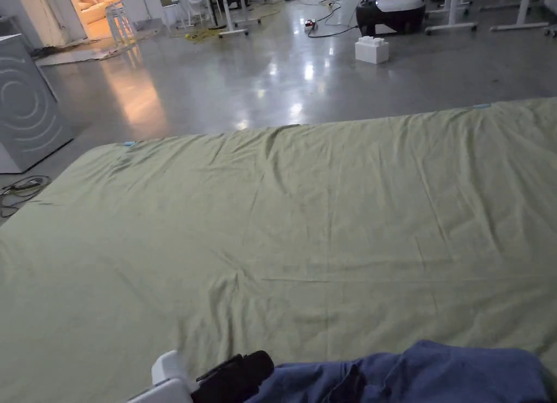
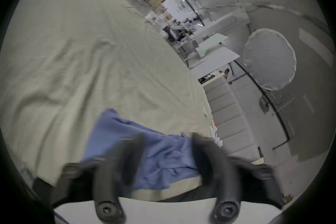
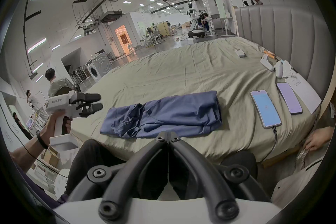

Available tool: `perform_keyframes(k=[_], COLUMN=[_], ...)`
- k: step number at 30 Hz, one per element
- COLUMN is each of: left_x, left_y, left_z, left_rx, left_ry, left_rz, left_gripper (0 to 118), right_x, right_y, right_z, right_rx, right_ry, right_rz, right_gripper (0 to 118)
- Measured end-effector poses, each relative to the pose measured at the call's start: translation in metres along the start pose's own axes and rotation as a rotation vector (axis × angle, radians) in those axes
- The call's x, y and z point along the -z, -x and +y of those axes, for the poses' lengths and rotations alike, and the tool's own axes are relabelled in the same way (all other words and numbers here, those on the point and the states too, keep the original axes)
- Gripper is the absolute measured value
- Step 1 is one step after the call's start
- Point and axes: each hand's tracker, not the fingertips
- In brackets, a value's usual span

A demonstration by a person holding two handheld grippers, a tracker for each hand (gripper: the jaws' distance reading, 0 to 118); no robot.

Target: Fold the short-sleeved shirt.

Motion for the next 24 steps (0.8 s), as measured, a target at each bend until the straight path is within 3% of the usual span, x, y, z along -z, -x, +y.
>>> perform_keyframes(k=[2, 3, 7, 8, 10, 11, 12, 13, 14, 20, 24], left_x=[0.01, 0.013, 0.042, 0.045, 0.045, 0.045, 0.045, 0.046, 0.05, 0.033, 0.006], left_y=[0.021, 0.032, 0.061, 0.062, 0.055, 0.05, 0.047, 0.048, 0.045, 0.049, 0.034], left_z=[0.0, -0.001, -0.012, -0.014, -0.015, -0.014, -0.013, -0.014, -0.013, -0.017, 0.003], left_rx=[-0.069, -0.076, -0.194, -0.176, -0.167, -0.178, -0.176, -0.154, -0.14, -0.294, -0.241], left_ry=[0.056, 0.067, 0.12, 0.083, 0.065, 0.065, 0.058, 0.059, 0.067, 0.004, -0.037], left_rz=[0.125, 0.17, 0.193, 0.108, 0.11, 0.114, 0.119, 0.105, 0.161, -0.002, -0.041], left_gripper=[108, 116, 114, 114, 113, 101, 67, 24, 14, 14, 13], right_x=[0.0, -0.001, -0.01, -0.011, -0.013, -0.013, -0.013, -0.014, -0.015, -0.017, -0.018], right_y=[-0.002, -0.002, -0.005, -0.008, -0.012, -0.014, -0.015, -0.017, -0.019, -0.022, -0.022], right_z=[-0.003, -0.003, -0.007, -0.009, -0.012, -0.013, -0.013, -0.013, -0.013, -0.013, -0.011], right_rx=[0.017, 0.02, 0.029, 0.036, 0.05, 0.056, 0.062, 0.068, 0.077, 0.076, 0.078], right_ry=[0.01, 0.016, 0.007, 0.004, 0.008, 0.01, 0.008, 0.006, 0.006, 0.002, 0.006], right_rz=[-0.006, -0.015, -0.034, -0.039, -0.06, -0.069, -0.074, -0.073, -0.064, -0.067, -0.07], right_gripper=[1, 1, 1, 1, 1, 1, 1, 1, 1, 1, 1])
